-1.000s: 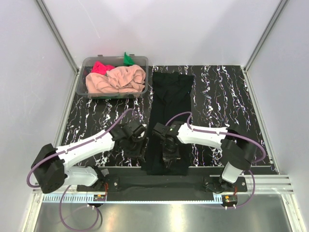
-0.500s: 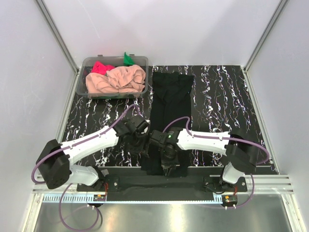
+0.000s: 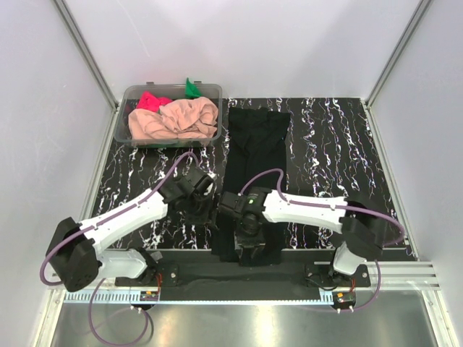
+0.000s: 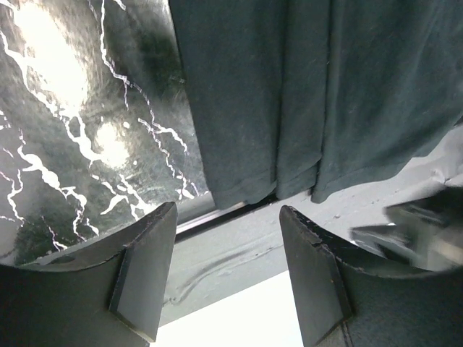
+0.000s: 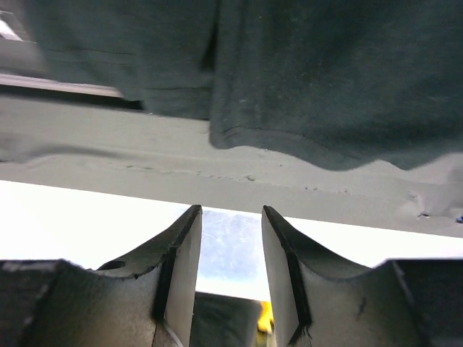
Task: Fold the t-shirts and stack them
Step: Fold the tshirt
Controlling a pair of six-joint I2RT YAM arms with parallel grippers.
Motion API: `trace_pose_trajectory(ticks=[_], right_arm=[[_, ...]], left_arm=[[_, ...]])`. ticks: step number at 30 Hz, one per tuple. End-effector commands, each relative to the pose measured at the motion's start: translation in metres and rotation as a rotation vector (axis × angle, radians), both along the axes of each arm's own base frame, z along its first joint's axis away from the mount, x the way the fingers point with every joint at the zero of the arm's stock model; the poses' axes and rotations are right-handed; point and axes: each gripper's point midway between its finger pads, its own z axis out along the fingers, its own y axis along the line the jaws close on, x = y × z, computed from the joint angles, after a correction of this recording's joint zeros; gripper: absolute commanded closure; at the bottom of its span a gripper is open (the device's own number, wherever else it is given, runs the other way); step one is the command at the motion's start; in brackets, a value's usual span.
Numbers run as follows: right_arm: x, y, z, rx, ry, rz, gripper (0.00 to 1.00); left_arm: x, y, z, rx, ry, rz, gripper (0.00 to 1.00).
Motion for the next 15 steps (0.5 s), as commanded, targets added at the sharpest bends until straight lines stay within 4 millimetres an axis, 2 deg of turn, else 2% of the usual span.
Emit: trace_pose_trajectory(ticks=[1,2,5,9,10,15], right_arm=[[0.014,-0.018,0.038,-0.018,-0.134,-0.058,0.55],[0.013,-0.025,0.042,-0.017,-0.145,-0.082,0.54],[0.006,-0.046,0.037,-0.047,-0.143,-0.152,0.55],[0.001,-0.057,0.039,-0.013,-0.143,-0.248,0.55],[0.0,-0.059,0.043,0.011,-0.149,-0.256,0.55],[-0.003,-0.076,0.034,-0.023,-0.154,-0.281,0.55]], left_arm=[[-0.007,0.002,0.001,-0.029,0.007,-0.016,0.36],[-0.012,0.005,-0.004,-0.024,0.022,-0.018,0.36],[-0.025,0.013,-0.014,-0.024,0.052,-0.025,0.36],[-0.043,0.013,-0.018,-0.073,0.098,-0.053,0.36],[-0.044,0.012,-0.018,-0.081,0.103,-0.051,0.36],[-0.045,0.005,-0.012,-0.113,0.125,-0.035,0.35]])
